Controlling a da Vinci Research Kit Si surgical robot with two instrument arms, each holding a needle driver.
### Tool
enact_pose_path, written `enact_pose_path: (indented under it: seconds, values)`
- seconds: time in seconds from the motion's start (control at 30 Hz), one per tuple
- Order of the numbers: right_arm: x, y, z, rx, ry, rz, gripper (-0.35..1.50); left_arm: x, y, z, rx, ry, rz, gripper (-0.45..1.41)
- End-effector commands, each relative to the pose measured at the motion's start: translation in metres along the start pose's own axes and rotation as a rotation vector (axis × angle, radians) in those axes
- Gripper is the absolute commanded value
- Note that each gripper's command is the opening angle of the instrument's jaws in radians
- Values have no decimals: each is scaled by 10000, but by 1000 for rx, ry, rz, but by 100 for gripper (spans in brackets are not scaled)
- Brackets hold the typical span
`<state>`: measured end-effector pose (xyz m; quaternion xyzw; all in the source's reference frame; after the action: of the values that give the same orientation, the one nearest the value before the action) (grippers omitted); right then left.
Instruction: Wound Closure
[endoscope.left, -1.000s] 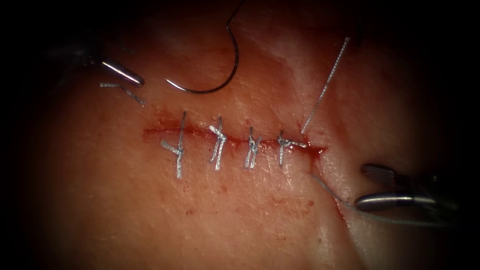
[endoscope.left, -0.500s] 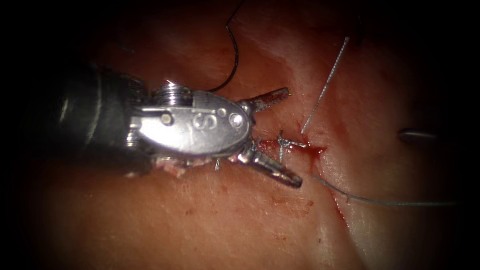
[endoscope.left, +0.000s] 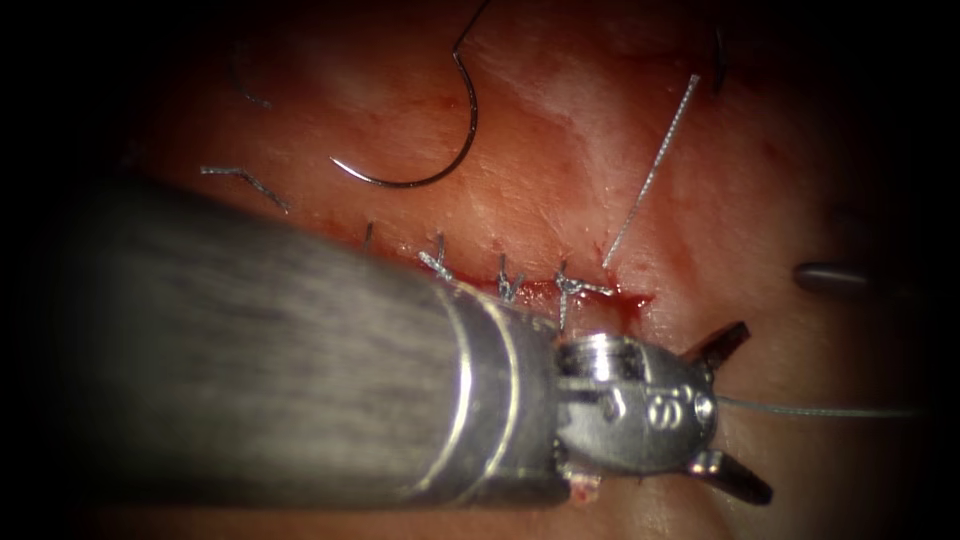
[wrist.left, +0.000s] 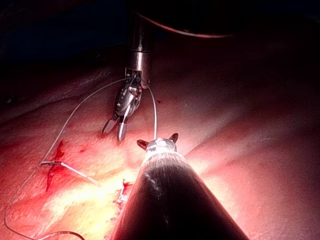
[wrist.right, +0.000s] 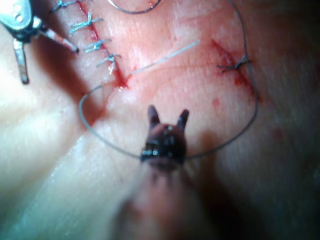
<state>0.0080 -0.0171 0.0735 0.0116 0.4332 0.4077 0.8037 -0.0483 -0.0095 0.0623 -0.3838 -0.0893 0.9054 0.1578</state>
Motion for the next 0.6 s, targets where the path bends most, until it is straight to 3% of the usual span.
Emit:
enact_pose_path:
  seconds: [0.03, 0.27, 0.6]
  values:
    - [-4, -7, 11, 7, 0, 0, 133, -4, 0, 11, 4, 2, 4, 64]
    - [-4, -14, 15, 12, 0, -7, 133, -29, -5, 43, 25, 2, 52, 56]
    - [-7, -14, 16, 11, -1, -9, 133, -14, 8, 63, 41, 22, 52, 49]
